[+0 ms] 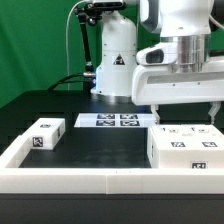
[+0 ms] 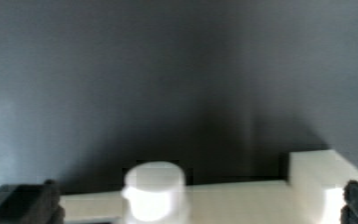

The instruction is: Assemble cabinet

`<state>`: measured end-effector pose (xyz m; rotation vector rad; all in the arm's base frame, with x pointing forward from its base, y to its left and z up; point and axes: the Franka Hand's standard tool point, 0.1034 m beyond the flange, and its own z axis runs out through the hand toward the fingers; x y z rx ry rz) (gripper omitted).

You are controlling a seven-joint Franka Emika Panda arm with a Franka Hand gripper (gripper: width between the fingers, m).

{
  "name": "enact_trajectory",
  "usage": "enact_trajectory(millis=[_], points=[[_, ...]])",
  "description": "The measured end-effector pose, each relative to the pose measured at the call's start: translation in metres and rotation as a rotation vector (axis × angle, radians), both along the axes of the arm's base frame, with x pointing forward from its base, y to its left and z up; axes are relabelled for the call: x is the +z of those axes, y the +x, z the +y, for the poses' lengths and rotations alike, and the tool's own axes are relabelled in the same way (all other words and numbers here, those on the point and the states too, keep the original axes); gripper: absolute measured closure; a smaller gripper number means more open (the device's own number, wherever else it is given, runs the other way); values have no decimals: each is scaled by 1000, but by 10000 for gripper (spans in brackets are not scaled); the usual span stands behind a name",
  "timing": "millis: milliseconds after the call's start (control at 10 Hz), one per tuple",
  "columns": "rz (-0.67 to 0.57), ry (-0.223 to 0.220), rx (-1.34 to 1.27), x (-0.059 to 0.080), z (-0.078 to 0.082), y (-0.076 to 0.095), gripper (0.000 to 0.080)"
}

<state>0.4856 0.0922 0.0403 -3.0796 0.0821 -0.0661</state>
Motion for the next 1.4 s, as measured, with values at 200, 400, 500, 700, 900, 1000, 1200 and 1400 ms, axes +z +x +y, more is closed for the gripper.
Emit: enact_trajectory(millis=[200, 400, 500, 700, 900, 1000, 1200, 1400], points=[[1, 1, 7, 1, 3, 1, 3], [2, 1, 8, -1, 3, 0, 3], [4, -1, 6, -10, 1, -3, 3], [10, -5, 5, -21, -5, -6, 3], [7, -3, 6, -29, -4, -7, 3], [5, -3, 10, -28, -4, -7, 3], [6, -3, 12, -29, -4, -7, 3], [8, -4, 16, -30, -1, -9, 3]])
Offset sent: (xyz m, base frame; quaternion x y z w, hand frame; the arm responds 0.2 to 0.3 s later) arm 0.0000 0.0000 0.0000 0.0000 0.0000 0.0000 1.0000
